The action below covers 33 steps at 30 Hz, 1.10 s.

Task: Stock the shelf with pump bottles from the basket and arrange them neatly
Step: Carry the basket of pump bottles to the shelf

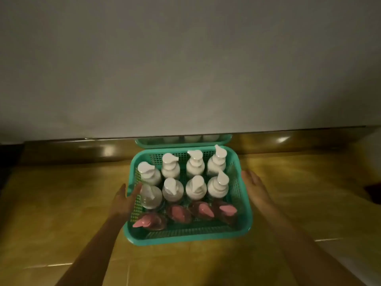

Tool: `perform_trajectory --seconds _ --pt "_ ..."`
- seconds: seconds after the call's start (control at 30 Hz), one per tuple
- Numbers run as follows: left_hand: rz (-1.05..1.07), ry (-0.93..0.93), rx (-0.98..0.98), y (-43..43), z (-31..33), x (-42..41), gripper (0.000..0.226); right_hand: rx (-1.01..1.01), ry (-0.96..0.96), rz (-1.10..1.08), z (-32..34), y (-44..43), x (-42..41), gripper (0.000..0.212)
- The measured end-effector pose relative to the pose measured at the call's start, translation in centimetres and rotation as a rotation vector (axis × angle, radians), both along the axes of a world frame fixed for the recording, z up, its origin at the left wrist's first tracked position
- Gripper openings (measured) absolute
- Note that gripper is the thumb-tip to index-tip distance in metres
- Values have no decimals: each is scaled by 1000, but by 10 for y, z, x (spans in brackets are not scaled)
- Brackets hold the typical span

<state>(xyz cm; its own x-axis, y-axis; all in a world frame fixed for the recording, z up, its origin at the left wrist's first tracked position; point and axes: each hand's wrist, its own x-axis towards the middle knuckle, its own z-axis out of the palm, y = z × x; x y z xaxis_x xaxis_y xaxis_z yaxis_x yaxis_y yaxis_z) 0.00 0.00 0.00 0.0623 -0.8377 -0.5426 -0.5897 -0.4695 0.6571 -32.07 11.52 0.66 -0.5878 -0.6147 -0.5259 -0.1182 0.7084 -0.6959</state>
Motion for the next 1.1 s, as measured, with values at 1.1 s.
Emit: perform_trajectory --seconds 1.1 --pt "81 -88 -412 14 44 39 42 -97 12 -113 42 23 10 28"
